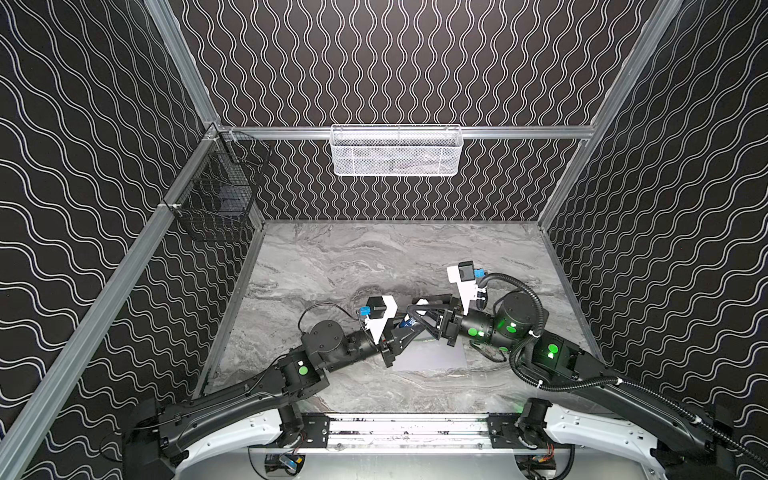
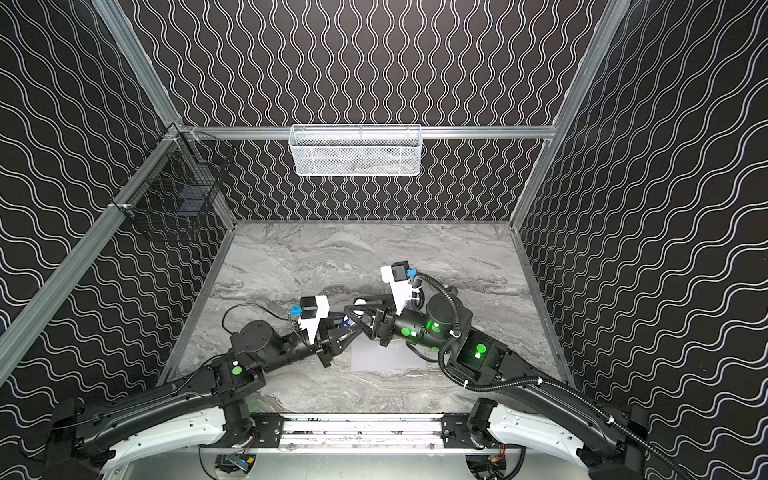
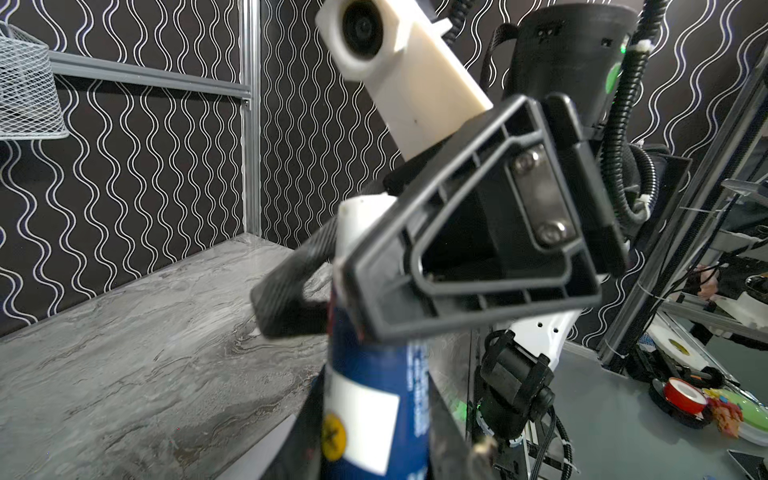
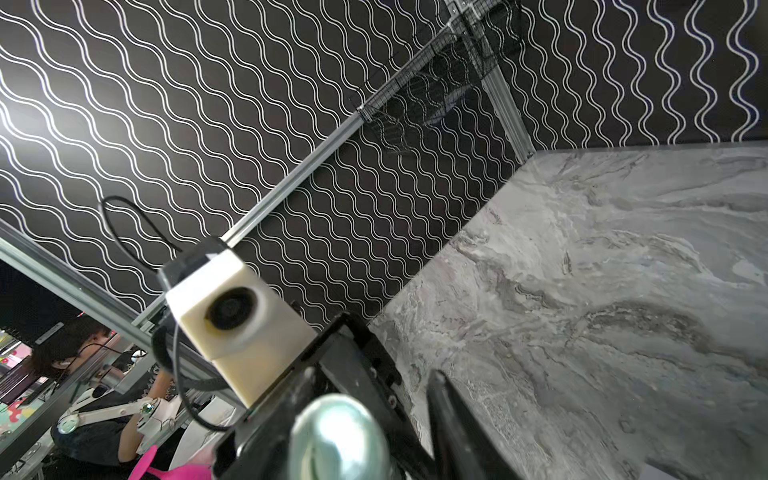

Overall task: Place the letter into the envelope and seal it
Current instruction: 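Open the right gripper and draw it back while the left gripper holds the stick, then lay the glue stick on the envelope with the left gripper while the right withdraws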

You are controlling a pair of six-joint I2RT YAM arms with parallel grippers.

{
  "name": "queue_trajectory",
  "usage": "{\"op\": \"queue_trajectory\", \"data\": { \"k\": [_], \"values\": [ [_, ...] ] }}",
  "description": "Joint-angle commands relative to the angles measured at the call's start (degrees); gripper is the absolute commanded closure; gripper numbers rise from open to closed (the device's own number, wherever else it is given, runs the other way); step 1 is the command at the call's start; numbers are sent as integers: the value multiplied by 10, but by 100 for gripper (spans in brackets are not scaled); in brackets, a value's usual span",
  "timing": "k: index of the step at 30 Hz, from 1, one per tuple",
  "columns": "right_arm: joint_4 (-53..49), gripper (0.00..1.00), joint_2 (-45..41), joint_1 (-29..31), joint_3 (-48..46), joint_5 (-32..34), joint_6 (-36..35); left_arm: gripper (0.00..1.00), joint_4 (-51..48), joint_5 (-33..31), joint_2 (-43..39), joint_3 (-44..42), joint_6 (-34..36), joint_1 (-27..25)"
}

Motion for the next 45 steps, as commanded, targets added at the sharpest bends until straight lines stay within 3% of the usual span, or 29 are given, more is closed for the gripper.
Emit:
{"op": "queue_trajectory", "data": {
  "k": [1,6,8,10,11,14,18,24,26,28,30,31,33,38,42,45],
  "values": [
    [50,72,3,-1,1,-3,12,100,21,-14,-6,-7,-4,0],
    [36,98,30,1,25,-33,8,100,16,-17,-5,-8,0,0],
    [5,100,35,0,41,-40,-19,71,4,-8,-5,-3,9,0],
    [-59,100,35,-6,62,-39,-80,48,-37,3,-16,8,18,0],
    [-104,100,37,-13,81,-47,-126,41,-65,13,-28,13,22,0],
    [-208,100,43,-61,125,-79,-199,36,-155,27,-75,25,39,0],
    [-172,100,46,-106,111,-185,-171,25,-189,22,-126,11,33,0],
    [-181,100,70,-116,122,-251,-185,21,-176,99,-113,9,57,1],
    [-155,100,80,-117,98,-210,-169,16,-132,25,-77,-16,47,5],
    [-173,100,108,-133,66,-141,-159,19,-99,-70,-31,-58,-4,34],
    [-217,99,141,-182,42,-127,-152,22,-30,-54,13,-111,-76,76],
    [-251,92,156,-204,42,-131,-154,22,-15,-60,32,-126,-105,82],
    [-317,86,170,-218,47,-115,-167,24,-8,-54,61,-131,-116,82],
    [-379,60,164,-221,8,-59,-156,24,-103,-84,53,-120,-137,111],
    [-414,52,197,-218,25,-45,-63,24,-149,-68,48,-118,-162,145],
    [-409,49,200,-176,9,-9,36,24,-196,-66,50,-103,-174,152]
  ]
}}
